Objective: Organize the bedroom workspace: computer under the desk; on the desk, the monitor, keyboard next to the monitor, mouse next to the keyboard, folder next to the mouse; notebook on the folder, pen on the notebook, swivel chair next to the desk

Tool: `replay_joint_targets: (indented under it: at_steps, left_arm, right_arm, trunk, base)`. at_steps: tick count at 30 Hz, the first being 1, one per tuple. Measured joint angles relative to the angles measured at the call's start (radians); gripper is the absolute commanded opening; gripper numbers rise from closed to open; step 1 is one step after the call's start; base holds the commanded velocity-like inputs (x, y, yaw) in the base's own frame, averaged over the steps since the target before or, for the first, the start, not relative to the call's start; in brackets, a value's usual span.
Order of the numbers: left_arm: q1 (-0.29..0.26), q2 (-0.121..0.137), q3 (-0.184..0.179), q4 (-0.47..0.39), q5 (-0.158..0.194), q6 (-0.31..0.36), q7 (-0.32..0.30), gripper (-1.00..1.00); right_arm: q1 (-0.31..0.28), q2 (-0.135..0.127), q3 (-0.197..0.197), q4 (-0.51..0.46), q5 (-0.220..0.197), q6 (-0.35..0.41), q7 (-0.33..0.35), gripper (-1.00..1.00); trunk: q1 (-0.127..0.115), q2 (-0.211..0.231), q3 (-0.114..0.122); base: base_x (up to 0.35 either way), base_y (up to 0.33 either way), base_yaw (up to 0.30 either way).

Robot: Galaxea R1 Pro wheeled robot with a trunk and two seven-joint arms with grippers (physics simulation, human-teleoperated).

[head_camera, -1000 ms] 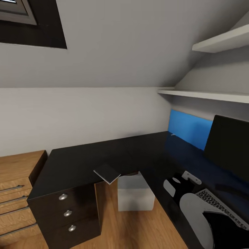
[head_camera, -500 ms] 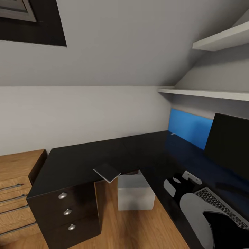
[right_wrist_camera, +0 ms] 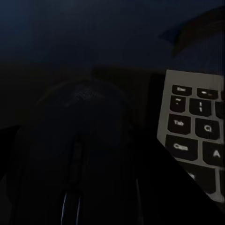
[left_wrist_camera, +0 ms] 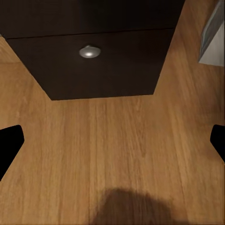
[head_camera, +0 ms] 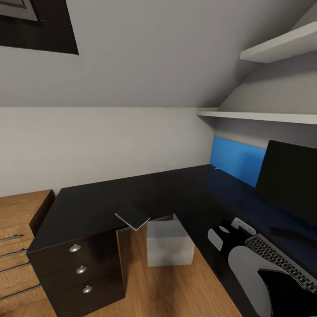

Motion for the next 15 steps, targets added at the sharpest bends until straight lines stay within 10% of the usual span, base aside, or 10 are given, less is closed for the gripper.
replay_joint_targets:
  at_steps: [15]
  left_arm:
    - [0.000, 0.000, -0.001, 0.019, -0.004, 0.000, -0.002, 1.00]
  right_arm:
    - [-0.001, -0.004, -0.001, 0.000, 0.001, 0.000, -0.006, -1.00]
  trunk:
    - [0.000, 0.000, 0.000]
  base:
    - [0.056, 0.000, -0.005]
